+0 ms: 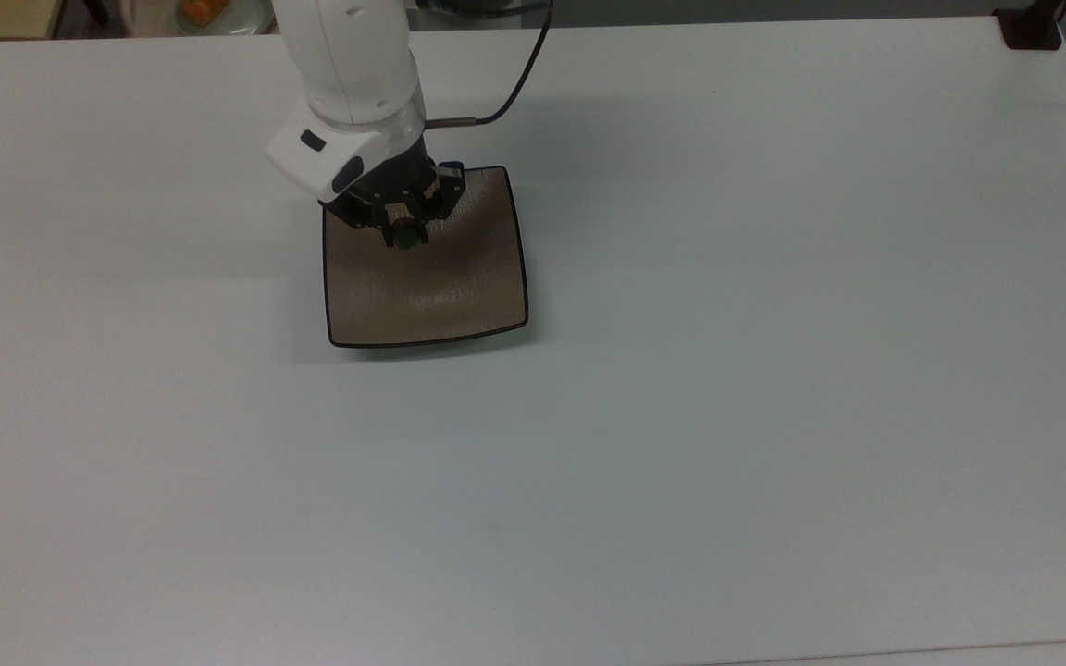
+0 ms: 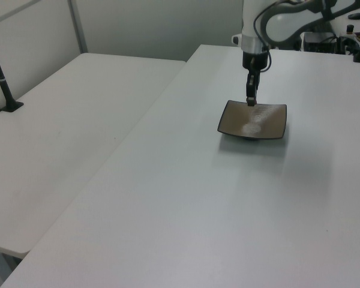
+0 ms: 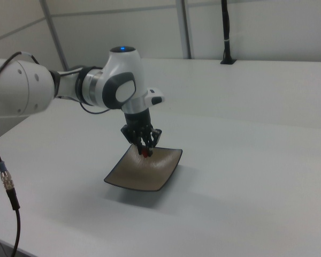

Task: Strawberries on a ceramic plate
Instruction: 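Lower the strawberry into the plate and open the gripper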

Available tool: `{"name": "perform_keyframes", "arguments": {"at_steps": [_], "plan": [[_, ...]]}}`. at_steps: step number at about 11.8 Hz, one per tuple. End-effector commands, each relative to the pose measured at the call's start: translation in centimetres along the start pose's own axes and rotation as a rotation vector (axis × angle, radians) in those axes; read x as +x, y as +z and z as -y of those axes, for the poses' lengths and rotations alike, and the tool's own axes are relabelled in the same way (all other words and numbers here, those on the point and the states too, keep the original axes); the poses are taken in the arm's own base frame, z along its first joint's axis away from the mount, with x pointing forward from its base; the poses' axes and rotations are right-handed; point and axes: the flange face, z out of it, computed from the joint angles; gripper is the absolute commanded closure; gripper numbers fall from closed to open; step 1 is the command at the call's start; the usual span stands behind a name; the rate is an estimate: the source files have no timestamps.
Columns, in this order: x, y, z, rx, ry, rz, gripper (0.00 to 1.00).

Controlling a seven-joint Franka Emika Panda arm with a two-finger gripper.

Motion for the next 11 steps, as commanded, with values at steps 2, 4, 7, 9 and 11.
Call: {"name": "perform_keyframes", "arguments": {"at_steps": [2,4,7,9,11], "plan": [[-0.6,4.5,1.4,-0.005,0.005,-0.044,0.70],[-0.3,5.9,2.1,-0.006,-0.008,-0.053,0.68],[-0.3,6.4,2.2,-0.002,-0.005,-0.049,0.00],[-0.3,6.4,2.2,-0.001,-0.005,-0.048,0.00],[-0.3,5.0,2.2,-0.002,0.011,-0.050,0.00]]}}
